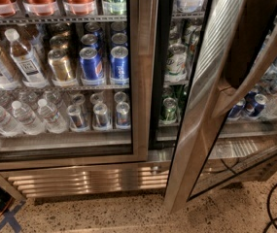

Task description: Open right fridge door

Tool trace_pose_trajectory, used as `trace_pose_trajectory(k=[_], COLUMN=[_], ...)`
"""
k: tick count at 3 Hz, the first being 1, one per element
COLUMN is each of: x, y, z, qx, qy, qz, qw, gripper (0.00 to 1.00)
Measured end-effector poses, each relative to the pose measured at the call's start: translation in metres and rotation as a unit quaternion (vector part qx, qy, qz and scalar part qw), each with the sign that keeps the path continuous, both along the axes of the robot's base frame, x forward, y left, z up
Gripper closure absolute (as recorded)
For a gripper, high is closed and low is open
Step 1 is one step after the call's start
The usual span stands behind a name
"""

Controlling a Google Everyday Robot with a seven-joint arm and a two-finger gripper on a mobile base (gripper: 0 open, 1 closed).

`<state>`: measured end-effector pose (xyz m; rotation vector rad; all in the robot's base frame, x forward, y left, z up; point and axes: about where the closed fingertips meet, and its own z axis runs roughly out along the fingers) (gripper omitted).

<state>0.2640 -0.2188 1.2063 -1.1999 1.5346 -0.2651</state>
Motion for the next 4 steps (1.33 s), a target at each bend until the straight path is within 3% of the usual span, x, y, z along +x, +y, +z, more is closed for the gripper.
trace_pose_trajectory(k=[2, 3, 4], x=[0.0, 0.0, 0.0], y=[0.0, 0.0, 0.0], z=[0.0, 0.0, 0.0], qx=[0.0, 0.0, 0.0], qy=[0.0, 0.0, 0.0], qz=[0.0, 0.0, 0.0], qw=[1.0, 1.0, 1.0], gripper=[0.03, 0.21, 0.18])
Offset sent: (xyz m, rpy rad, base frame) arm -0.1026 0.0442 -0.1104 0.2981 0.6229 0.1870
